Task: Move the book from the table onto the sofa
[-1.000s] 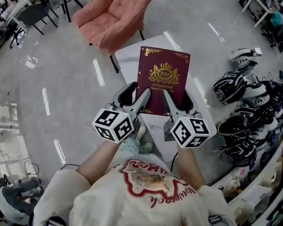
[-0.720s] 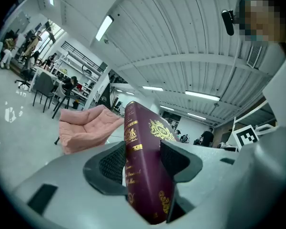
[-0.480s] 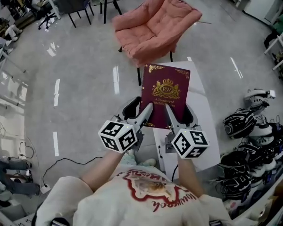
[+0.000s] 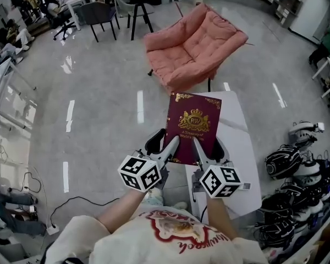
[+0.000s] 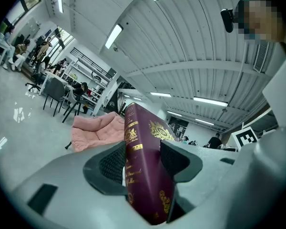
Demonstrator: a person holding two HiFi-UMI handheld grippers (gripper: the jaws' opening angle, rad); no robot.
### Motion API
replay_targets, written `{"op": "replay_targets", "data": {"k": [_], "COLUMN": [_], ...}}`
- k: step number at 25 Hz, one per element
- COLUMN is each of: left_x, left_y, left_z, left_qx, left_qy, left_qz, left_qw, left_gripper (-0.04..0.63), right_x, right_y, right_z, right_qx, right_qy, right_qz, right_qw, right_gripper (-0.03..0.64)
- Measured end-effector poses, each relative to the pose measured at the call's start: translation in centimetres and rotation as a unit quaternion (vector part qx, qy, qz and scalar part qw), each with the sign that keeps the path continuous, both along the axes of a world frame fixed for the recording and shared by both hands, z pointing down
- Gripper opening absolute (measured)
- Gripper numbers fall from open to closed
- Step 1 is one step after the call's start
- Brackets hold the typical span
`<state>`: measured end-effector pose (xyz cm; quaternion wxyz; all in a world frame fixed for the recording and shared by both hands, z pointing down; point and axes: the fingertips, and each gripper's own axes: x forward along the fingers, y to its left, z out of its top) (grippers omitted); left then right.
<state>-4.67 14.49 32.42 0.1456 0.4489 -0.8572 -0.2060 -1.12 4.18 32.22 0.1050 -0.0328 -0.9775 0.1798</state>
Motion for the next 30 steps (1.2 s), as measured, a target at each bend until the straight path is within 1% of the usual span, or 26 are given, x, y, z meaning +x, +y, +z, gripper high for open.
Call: {"op": "replay_targets", "data": {"k": [5, 11, 15, 20, 25, 30], "left_x": [-2.2, -5.9, -7.0, -9.7, -13.6, -18.9], "left_y": [1.1, 3.4, 3.8, 3.3, 2.9, 1.5], "left_z": [0.5, 0.3, 0.7, 0.8, 0.4, 0.0], "left_qx": [0.000, 0.000, 0.009, 0.014, 0.017, 0.019], "left_qy": [-0.003, -0.007, -0.001, -0.009, -0.016, -0.020], "left_qz": [0.001, -0.001, -0.009, -0.022, -0.041, -0.060], "left_qw": [1.0000, 1.0000, 0.9999, 0.9996, 0.9989, 0.9978], "left_gripper": [0.207, 0.207, 0.207, 0.207, 0.207, 0.207], "right_x": [-2.2, -5.9, -7.1, -10.0, -14.1, -19.7], "right_y": [1.1, 3.4, 3.6, 3.0, 2.6, 1.0], "right_z": [0.5, 0.5, 0.7, 0.8, 0.5, 0.2], "right_qx": [-0.002, -0.005, -0.001, -0.006, -0.004, -0.009], "right_qy": [-0.001, -0.005, -0.003, -0.008, -0.016, -0.022], "right_qz": [0.002, 0.003, -0.005, -0.013, -0.031, -0.047], "right_qw": [1.000, 1.000, 1.000, 1.000, 0.999, 0.999], "right_gripper": [0.287, 0.287, 0.287, 0.287, 0.287, 0.287]}}
